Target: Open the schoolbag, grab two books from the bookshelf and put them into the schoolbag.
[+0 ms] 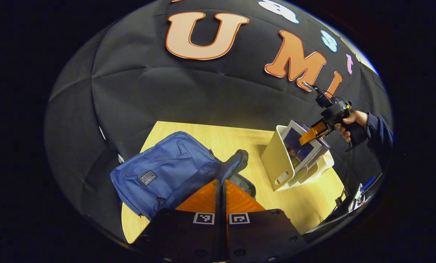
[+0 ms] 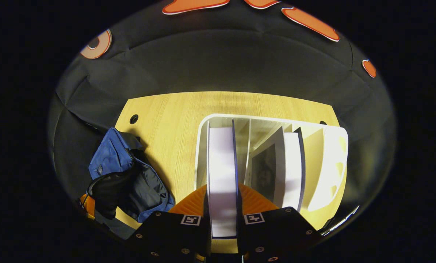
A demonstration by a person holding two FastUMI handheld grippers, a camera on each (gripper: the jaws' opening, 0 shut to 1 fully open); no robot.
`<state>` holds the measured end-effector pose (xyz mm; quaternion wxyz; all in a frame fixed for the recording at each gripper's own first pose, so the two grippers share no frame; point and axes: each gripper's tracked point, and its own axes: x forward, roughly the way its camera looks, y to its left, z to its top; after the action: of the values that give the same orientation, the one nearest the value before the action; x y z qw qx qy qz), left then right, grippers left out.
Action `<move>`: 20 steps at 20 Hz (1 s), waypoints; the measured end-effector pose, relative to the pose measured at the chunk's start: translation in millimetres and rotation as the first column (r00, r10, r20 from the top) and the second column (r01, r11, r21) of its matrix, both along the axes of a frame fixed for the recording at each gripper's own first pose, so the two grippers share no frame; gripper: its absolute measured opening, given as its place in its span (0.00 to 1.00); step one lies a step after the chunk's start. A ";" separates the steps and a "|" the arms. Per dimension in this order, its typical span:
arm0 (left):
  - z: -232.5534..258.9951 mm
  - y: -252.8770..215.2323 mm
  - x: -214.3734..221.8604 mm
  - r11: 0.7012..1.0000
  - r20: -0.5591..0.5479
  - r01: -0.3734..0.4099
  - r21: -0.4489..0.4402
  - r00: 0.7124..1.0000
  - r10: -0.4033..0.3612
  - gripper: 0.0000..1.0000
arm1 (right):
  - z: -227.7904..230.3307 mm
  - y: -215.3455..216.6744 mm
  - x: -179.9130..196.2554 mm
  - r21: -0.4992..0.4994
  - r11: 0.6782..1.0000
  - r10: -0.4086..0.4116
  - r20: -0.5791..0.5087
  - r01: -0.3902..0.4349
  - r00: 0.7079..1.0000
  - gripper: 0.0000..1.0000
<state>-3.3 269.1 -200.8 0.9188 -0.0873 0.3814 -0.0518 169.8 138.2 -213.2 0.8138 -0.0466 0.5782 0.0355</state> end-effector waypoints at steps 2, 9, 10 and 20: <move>-0.1 -1.5 -0.4 1.000 0.002 0.000 -0.006 1.000 0.000 0.00 | 16.0 -2.1 -4.7 0.023 1.000 0.001 0.008 -0.002 1.000 0.28; 1.3 -0.1 -1.1 1.000 -0.001 0.007 0.006 1.000 -0.007 0.01 | 96.5 -22.2 -15.5 0.140 0.990 -0.041 0.142 0.021 0.989 0.28; 3.9 1.3 0.2 1.000 -0.003 0.009 0.014 1.000 -0.009 0.00 | 108.8 -23.8 -17.6 0.160 0.987 -0.050 0.161 0.024 0.986 0.28; 42.2 17.4 30.9 0.994 0.021 0.051 0.101 0.998 -0.053 0.00 | 168.5 16.2 -51.3 0.437 0.899 -0.112 0.266 -0.016 0.957 0.27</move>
<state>27.7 286.5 -158.5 0.9247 -0.0304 0.3750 -0.0575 118.5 154.4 -44.8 0.8788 0.1458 0.4335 0.1363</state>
